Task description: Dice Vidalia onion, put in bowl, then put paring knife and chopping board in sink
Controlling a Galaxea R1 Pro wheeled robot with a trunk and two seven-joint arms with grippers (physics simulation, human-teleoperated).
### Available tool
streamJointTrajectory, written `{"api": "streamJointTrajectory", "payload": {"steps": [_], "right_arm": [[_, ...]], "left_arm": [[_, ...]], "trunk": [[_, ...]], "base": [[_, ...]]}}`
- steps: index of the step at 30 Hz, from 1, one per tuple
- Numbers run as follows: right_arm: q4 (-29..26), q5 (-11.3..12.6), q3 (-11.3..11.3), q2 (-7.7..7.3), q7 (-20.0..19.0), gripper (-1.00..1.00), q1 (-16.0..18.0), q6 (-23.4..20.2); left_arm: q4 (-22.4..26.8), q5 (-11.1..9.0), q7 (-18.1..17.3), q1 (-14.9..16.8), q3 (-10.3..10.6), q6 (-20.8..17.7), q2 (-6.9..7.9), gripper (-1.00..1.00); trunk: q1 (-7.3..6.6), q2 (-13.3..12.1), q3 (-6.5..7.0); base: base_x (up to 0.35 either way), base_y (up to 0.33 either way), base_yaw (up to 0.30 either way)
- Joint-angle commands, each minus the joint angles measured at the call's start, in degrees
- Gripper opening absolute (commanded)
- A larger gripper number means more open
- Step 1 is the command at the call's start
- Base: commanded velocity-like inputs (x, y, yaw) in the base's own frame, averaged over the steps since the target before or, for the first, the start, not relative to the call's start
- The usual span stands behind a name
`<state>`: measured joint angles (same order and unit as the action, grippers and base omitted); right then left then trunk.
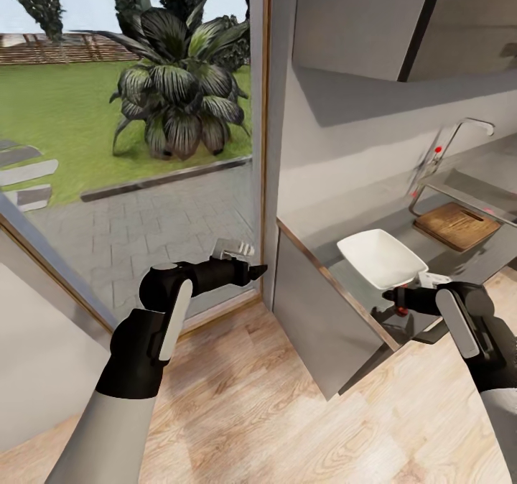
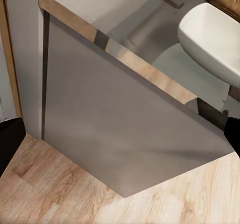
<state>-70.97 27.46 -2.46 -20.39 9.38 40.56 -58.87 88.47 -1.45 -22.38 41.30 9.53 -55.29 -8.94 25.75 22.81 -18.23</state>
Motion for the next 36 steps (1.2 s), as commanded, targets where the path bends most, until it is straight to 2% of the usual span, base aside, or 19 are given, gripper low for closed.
{"api": "streamJointTrajectory", "payload": {"steps": [1, 36], "right_arm": [[-0.05, 0.59, 0.01, 0.08, 0.55, 1.00, 0.05, -0.19], [-0.05, 0.43, -0.20, 0.79, 0.74, 1.00, 0.05, -0.19]], "left_arm": [[0.04, -0.13, -0.04, 0.06, -0.04, -0.35, -0.02, 1.00], [0.04, -0.13, -0.04, 0.04, -0.09, -0.36, -0.03, 1.00]], "trunk": [[0.03, 0.11, -0.11], [0.03, 0.11, -0.11]], "base": [[0.000, 0.000, 0.000], [0.000, 0.000, 0.000]]}}
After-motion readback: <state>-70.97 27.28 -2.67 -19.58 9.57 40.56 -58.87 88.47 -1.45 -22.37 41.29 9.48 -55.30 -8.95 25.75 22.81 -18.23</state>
